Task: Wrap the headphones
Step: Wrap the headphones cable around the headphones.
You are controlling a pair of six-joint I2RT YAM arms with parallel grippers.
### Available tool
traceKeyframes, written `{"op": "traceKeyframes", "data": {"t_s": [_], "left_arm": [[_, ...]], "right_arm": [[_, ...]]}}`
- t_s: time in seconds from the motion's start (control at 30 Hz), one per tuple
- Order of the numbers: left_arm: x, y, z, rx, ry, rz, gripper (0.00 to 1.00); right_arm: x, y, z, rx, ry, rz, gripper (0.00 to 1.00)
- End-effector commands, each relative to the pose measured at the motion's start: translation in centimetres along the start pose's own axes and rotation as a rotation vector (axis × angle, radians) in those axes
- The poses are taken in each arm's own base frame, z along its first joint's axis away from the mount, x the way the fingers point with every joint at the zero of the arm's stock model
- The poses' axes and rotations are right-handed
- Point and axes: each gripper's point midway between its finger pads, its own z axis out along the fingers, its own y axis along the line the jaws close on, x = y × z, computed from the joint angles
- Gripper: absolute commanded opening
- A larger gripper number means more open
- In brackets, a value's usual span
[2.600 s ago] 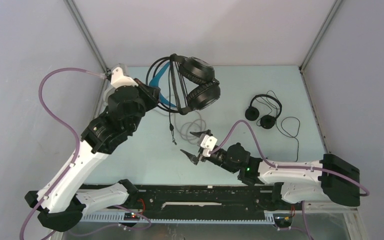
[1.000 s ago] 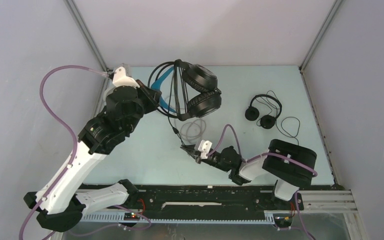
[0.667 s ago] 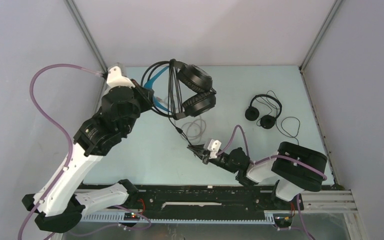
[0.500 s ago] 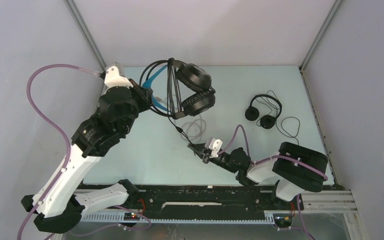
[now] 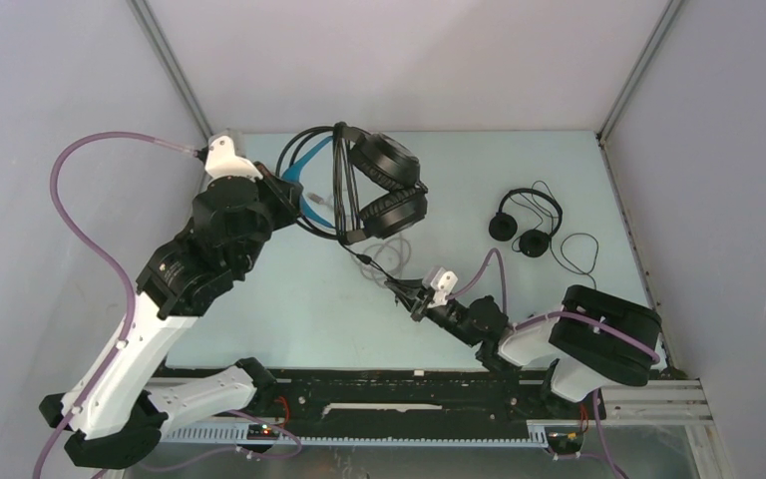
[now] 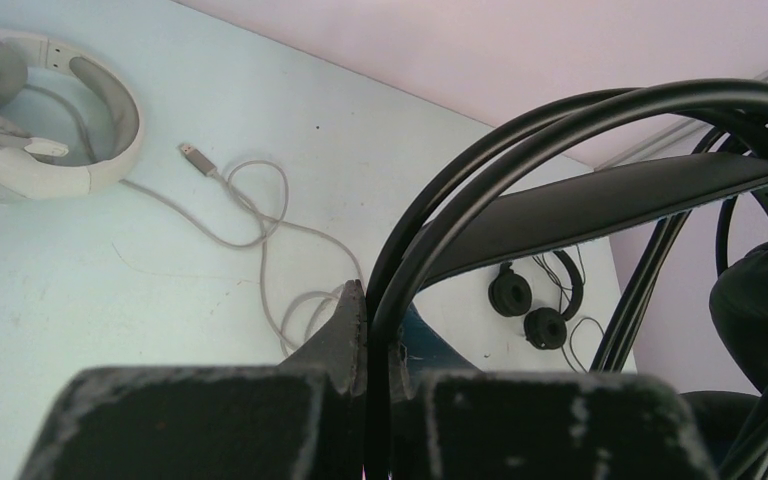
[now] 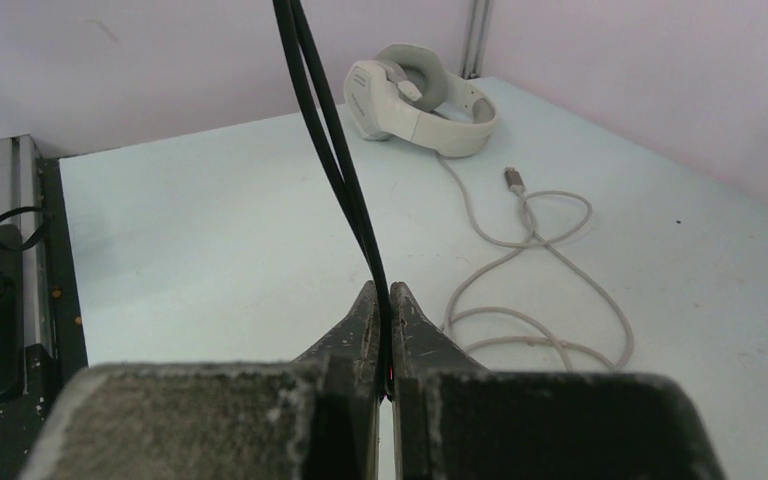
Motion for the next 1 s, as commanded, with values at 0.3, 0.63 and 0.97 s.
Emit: {"op": "traceKeyframes", "data": {"t_s": [0.3, 0.63, 0.97], "left_arm": [[-5.4, -5.2, -3.3, 0.276, -0.11, -0.1, 0.0], [-0.7, -4.8, -3.7, 0.4, 0.019, 0.272, 0.0], [5.2, -5.7, -4.9, 0.674, 0.181, 0.62, 0.0]], "right_arm": [[0.7, -1.6, -0.7, 0.087, 0.017, 0.03, 0.0], [-0.3, -2.2, -1.3, 0.057, 0.047, 0.063, 0.0], [-3.0, -3.0, -3.1, -0.012, 0.136, 0.124, 0.0]]}}
